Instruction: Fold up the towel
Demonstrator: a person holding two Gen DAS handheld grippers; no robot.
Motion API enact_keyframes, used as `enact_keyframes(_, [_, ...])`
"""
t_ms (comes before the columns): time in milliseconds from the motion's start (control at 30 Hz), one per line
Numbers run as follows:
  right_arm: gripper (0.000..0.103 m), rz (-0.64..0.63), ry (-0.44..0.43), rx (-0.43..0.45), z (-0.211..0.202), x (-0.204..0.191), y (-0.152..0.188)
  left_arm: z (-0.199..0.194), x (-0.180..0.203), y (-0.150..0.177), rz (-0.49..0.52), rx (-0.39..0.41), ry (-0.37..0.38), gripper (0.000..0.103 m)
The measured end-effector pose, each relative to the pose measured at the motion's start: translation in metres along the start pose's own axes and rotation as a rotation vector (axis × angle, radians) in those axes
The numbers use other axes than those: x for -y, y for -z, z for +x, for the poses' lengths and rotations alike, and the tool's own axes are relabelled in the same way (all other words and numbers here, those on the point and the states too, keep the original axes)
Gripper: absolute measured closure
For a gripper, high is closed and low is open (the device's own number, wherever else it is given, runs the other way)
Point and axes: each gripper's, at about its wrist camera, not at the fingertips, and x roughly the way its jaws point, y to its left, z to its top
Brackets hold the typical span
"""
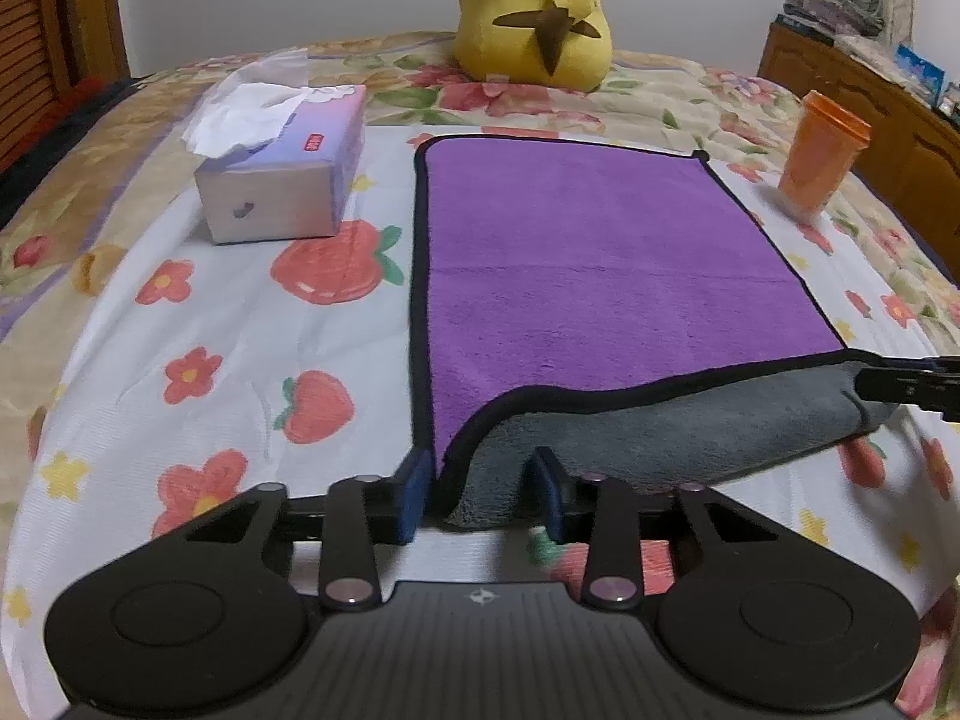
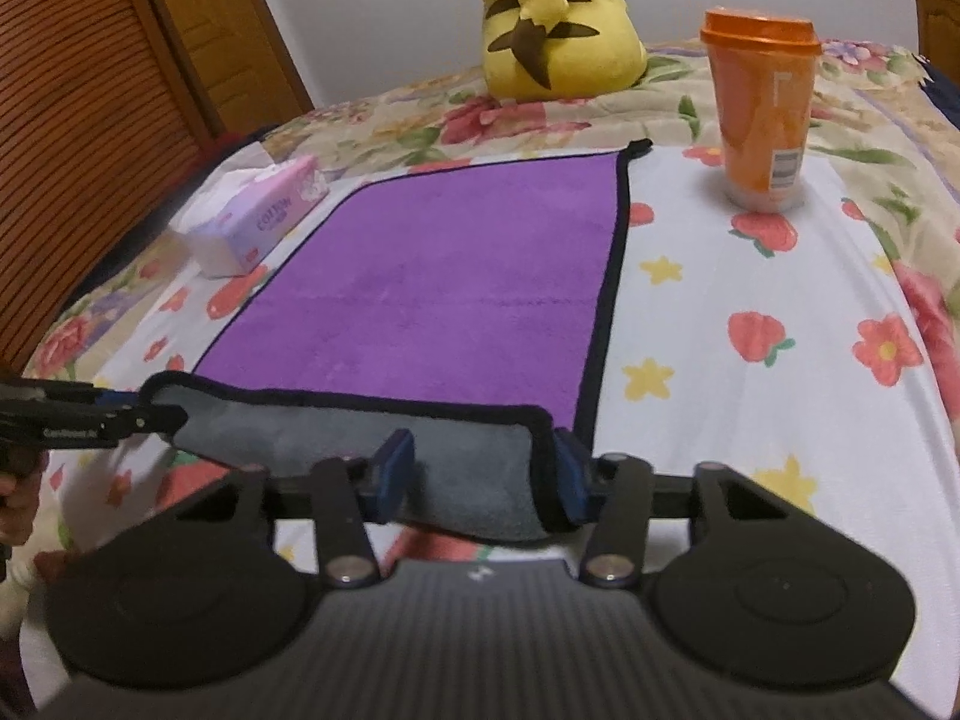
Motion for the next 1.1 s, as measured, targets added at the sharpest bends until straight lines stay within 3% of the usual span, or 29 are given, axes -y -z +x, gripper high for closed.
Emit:
enact_keyframes(67, [0.068,0.007,0.012,-0.004,0.002,0.002,0.0,-0.001,0.0,0.0,0.0,0.007,0.0,0.071])
enact_keyframes(200, [0.078,0.028,0.024,-0.014,0.004,0.007,0.001,-0.002,0.0,0.0,-0.007,0.017,0.006,0.085])
enact_keyframes(300, [0.083,0.02,0.037,-0.019,0.005,0.008,0.002,-0.002,0.002,0.0,-0.002,0.019,0.009,0.089])
enact_keyframes(367, [0.094,0.017,0.036,-0.016,0.005,0.008,0.003,-0.003,0.002,0.0,-0.004,0.019,0.015,0.092])
enact_keyframes(767, [0.098,-0.03,0.042,0.003,0.005,0.005,0.002,-0.017,0.006,-0.006,0.006,0.085,0.029,0.095])
enact_keyframes(1100, [0.098,-0.044,0.041,0.09,-0.01,0.002,-0.008,-0.039,0.013,-0.016,0.006,0.164,0.062,0.095])
